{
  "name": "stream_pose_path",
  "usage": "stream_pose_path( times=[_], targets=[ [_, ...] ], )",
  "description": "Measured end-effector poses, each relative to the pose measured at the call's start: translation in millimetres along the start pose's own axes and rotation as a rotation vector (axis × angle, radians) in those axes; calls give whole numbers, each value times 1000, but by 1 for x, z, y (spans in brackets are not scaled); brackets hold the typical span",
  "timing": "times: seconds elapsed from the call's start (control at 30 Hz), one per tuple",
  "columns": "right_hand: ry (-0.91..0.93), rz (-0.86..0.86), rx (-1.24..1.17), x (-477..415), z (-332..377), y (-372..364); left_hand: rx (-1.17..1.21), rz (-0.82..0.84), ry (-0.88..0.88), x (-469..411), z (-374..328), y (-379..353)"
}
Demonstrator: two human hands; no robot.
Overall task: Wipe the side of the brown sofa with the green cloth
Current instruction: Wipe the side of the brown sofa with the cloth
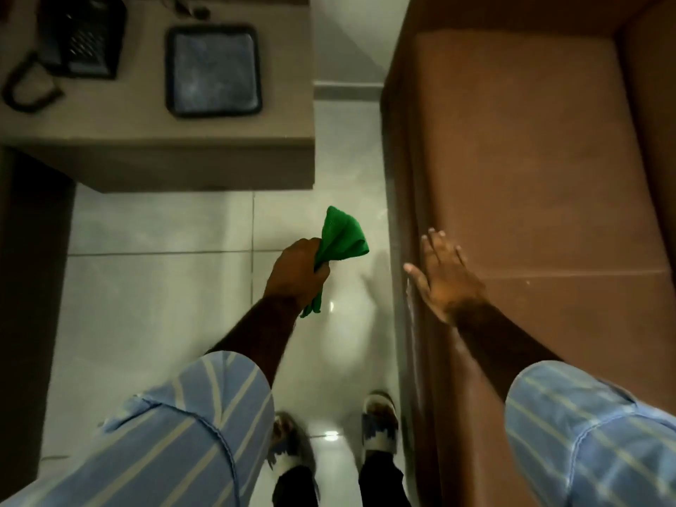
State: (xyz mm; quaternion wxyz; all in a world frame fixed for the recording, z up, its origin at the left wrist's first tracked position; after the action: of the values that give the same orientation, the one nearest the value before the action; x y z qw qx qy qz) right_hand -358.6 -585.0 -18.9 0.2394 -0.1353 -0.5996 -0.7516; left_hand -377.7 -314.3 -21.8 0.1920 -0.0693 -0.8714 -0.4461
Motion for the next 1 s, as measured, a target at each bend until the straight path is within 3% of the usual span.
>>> stream_pose_path(
  times=[0.13, 0.33, 0.63, 0.83, 1.0],
  targets=[
    [-67, -98, 56, -6, -69, -54, 140, 58, 83, 4, 1, -102],
    [68, -383, 211, -9, -104, -97, 372, 107, 302, 14, 2, -235],
    [118, -544, 222, -16, -115, -118, 675, 156, 867, -26, 5, -368],
    [143, -607, 236, -17, -116, -124, 1021, 97, 656, -107, -17, -383],
    [142, -613, 235, -16, -114, -122, 1161, -47, 550, -65, -43, -367]
  ],
)
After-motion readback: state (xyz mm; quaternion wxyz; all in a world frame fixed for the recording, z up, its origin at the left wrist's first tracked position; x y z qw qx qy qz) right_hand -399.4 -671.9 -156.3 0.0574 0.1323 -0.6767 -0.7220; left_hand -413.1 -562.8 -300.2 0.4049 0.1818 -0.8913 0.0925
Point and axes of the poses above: each hand's wrist, its own x-axis away from the middle knuckle, its own y-axis out of the back of the hand, z = x × y, the point moved 2 cm from there along -x, towards the middle knuckle, and after that the axes turned 7 degrees about -x, right-handed, at the moved point
